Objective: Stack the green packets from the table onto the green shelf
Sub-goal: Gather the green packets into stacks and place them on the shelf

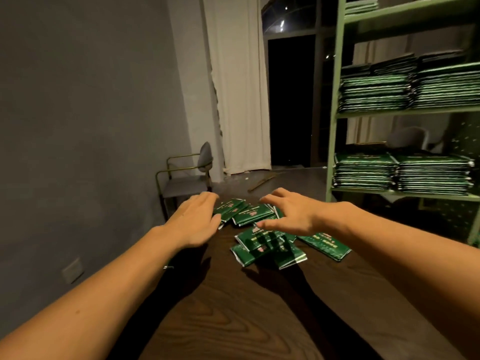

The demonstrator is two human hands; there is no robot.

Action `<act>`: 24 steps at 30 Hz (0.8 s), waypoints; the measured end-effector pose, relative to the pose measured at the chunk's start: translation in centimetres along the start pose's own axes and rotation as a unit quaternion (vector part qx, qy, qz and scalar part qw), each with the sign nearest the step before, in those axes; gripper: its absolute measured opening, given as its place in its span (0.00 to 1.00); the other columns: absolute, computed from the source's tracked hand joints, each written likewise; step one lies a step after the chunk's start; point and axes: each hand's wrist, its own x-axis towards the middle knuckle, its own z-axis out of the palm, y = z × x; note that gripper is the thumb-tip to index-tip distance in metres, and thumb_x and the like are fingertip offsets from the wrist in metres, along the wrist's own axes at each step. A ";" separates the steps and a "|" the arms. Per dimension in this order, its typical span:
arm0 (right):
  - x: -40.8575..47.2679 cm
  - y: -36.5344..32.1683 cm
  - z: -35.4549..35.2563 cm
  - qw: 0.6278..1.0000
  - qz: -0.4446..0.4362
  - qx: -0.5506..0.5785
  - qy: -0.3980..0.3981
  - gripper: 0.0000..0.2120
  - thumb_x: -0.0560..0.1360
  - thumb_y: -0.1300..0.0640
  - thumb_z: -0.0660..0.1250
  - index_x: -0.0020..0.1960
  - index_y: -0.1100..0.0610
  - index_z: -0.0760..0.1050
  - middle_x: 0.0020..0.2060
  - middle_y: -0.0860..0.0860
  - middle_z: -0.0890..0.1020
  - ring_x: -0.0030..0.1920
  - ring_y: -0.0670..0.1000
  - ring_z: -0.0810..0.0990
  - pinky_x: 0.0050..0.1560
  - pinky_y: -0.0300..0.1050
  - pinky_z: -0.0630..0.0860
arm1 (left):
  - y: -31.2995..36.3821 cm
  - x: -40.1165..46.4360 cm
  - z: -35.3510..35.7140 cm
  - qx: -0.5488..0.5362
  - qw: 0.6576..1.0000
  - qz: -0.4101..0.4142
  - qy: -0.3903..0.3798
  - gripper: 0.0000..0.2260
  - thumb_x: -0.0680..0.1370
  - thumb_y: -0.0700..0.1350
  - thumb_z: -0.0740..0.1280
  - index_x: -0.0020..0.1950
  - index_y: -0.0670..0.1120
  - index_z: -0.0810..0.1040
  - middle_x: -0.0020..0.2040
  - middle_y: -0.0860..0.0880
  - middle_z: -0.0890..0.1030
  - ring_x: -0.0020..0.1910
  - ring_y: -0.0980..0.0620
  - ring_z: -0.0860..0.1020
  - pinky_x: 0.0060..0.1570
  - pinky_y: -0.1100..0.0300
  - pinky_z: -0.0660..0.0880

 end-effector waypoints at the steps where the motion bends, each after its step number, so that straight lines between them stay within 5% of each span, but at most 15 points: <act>1: 0.5 -0.1 0.6 1.000 0.003 0.002 -0.010 0.38 0.76 0.30 0.58 0.80 0.47 0.55 0.78 0.52 0.58 0.75 0.58 0.63 0.74 0.58 0.63 | -0.9 -0.1 0.8 -0.009 1.000 -0.018 -0.006 0.25 0.85 0.52 0.56 0.80 0.44 0.58 0.79 0.45 0.62 0.76 0.44 0.62 0.73 0.51 0.63; 5: 2.5 0.3 3.2 0.999 0.026 0.011 -0.040 0.39 0.76 0.28 0.56 0.81 0.44 0.52 0.80 0.51 0.52 0.78 0.59 0.57 0.76 0.62 0.59 | -4.4 -0.3 3.9 -0.041 0.997 -0.070 -0.018 0.24 0.86 0.53 0.54 0.80 0.47 0.59 0.79 0.46 0.63 0.77 0.44 0.63 0.74 0.49 0.62; 9: 4.6 1.5 5.4 0.997 0.055 -0.005 -0.046 0.32 0.80 0.31 0.48 0.81 0.41 0.49 0.81 0.51 0.48 0.80 0.60 0.51 0.78 0.64 0.55 | -8.1 -0.4 6.8 -0.047 0.991 -0.117 -0.046 0.26 0.81 0.37 0.57 0.80 0.48 0.61 0.80 0.47 0.63 0.77 0.45 0.62 0.75 0.52 0.61; 14: 6.1 2.6 7.8 0.989 0.132 -0.003 -0.060 0.38 0.77 0.28 0.48 0.81 0.43 0.42 0.81 0.52 0.42 0.80 0.62 0.45 0.77 0.69 0.50 | -8.8 -0.1 9.4 -0.091 0.972 -0.209 -0.057 0.25 0.80 0.41 0.64 0.76 0.50 0.65 0.76 0.48 0.63 0.71 0.43 0.68 0.68 0.49 0.69; 17: 6.6 2.7 8.9 0.985 0.154 0.027 -0.076 0.42 0.76 0.27 0.50 0.82 0.46 0.41 0.81 0.55 0.44 0.80 0.64 0.50 0.77 0.66 0.53 | -6.6 0.5 9.9 -0.111 0.965 -0.236 -0.026 0.20 0.80 0.47 0.66 0.71 0.47 0.69 0.70 0.46 0.66 0.68 0.42 0.71 0.66 0.50 0.70; 21: 6.8 2.0 8.3 0.992 0.119 -0.016 -0.034 0.38 0.78 0.30 0.53 0.80 0.50 0.50 0.76 0.57 0.62 0.71 0.62 0.70 0.70 0.59 0.70 | -3.7 1.3 10.2 -0.160 0.966 -0.201 -0.014 0.20 0.79 0.50 0.68 0.69 0.47 0.70 0.69 0.46 0.67 0.68 0.42 0.72 0.65 0.50 0.70; 24: 6.9 2.1 6.9 0.993 0.095 -0.062 0.013 0.33 0.80 0.36 0.59 0.79 0.50 0.55 0.73 0.54 0.68 0.68 0.58 0.73 0.66 0.55 0.74 | -3.2 1.9 10.3 -0.161 0.977 -0.142 0.009 0.23 0.79 0.54 0.69 0.71 0.49 0.68 0.68 0.49 0.68 0.67 0.45 0.71 0.63 0.51 0.71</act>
